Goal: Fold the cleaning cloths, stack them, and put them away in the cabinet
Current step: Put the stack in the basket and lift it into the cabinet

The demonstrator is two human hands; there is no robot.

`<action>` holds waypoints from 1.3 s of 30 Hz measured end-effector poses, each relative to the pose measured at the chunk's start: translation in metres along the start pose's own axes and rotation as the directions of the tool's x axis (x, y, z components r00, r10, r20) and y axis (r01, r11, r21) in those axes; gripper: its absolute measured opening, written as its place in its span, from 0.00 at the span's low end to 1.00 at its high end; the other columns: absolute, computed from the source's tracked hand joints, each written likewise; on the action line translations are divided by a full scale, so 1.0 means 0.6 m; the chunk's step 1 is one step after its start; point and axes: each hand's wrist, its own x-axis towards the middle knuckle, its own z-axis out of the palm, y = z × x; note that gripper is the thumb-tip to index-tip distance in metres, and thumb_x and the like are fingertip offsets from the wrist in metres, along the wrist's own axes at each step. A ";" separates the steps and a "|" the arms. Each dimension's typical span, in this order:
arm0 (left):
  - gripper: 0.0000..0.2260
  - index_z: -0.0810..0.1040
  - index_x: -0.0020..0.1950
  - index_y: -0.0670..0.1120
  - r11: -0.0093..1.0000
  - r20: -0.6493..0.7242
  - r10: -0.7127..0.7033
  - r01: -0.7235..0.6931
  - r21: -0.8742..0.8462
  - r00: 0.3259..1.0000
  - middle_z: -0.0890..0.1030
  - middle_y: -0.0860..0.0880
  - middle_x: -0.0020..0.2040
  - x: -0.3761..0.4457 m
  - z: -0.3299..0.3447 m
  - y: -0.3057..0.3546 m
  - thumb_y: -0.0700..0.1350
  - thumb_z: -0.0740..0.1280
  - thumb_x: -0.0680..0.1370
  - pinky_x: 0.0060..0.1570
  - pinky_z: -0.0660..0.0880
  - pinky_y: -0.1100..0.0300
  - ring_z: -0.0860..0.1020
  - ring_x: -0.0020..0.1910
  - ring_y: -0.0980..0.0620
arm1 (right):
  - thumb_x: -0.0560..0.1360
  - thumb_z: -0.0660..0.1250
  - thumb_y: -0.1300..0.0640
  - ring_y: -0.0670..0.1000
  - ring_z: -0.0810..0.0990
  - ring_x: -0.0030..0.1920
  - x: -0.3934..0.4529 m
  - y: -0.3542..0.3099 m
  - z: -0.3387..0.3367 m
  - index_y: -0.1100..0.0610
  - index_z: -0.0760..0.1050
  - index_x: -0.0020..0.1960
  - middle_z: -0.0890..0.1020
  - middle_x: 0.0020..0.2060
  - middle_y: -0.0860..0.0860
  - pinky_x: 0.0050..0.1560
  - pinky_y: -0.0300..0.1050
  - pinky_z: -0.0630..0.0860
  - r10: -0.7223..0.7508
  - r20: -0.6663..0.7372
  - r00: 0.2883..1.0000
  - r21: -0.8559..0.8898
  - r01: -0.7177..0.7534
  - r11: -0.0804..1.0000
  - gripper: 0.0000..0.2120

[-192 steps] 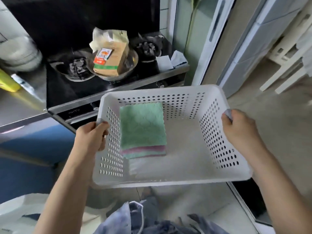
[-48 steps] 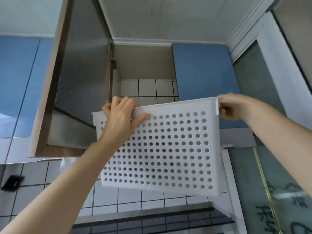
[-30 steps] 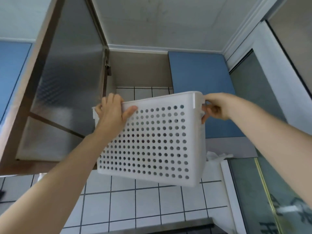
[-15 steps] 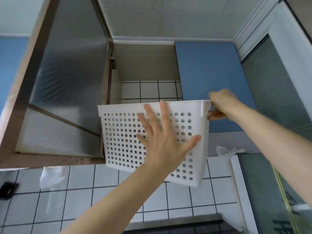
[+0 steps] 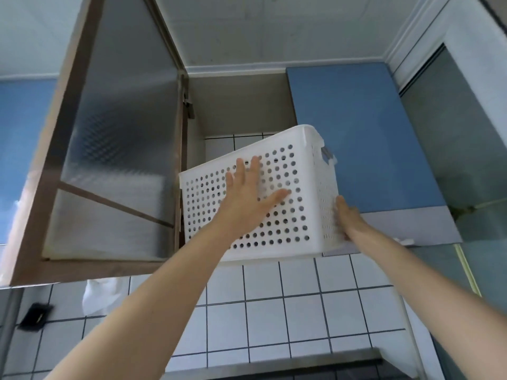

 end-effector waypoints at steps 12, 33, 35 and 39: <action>0.53 0.40 0.77 0.51 0.952 0.094 -0.157 0.175 -0.250 0.983 0.45 0.48 0.79 -0.024 0.025 -0.033 0.73 0.65 0.64 0.73 0.53 0.39 0.47 0.77 0.41 | 0.78 0.49 0.38 0.64 0.69 0.65 0.008 0.046 0.048 0.61 0.56 0.71 0.68 0.68 0.62 0.67 0.59 0.66 -0.056 -0.216 0.975 -0.152 0.023 0.988 0.32; 0.29 0.46 0.78 0.53 0.668 -0.001 0.220 -0.150 0.729 0.976 0.49 0.45 0.79 -0.072 0.090 -0.231 0.62 0.44 0.78 0.71 0.57 0.38 0.49 0.77 0.42 | 0.78 0.50 0.35 0.50 0.78 0.47 -0.013 0.064 0.174 0.56 0.63 0.62 0.78 0.53 0.51 0.43 0.46 0.76 -0.320 0.343 0.883 -0.454 0.454 0.767 0.26; 0.29 0.44 0.77 0.57 0.661 0.072 0.176 -0.173 0.730 0.982 0.46 0.48 0.79 -0.063 0.097 -0.248 0.63 0.41 0.77 0.70 0.58 0.37 0.46 0.77 0.42 | 0.77 0.50 0.35 0.50 0.78 0.50 0.018 0.077 0.181 0.55 0.63 0.65 0.78 0.56 0.51 0.46 0.46 0.76 -0.248 0.391 0.887 -0.470 0.424 0.774 0.28; 0.28 0.34 0.75 0.60 0.664 0.148 0.151 -0.212 0.718 0.977 0.34 0.53 0.77 -0.039 0.116 -0.280 0.64 0.37 0.76 0.74 0.48 0.39 0.35 0.76 0.44 | 0.78 0.50 0.36 0.53 0.78 0.53 0.067 0.100 0.201 0.57 0.63 0.67 0.77 0.59 0.52 0.55 0.50 0.76 -0.164 0.396 0.904 -0.529 0.370 0.764 0.29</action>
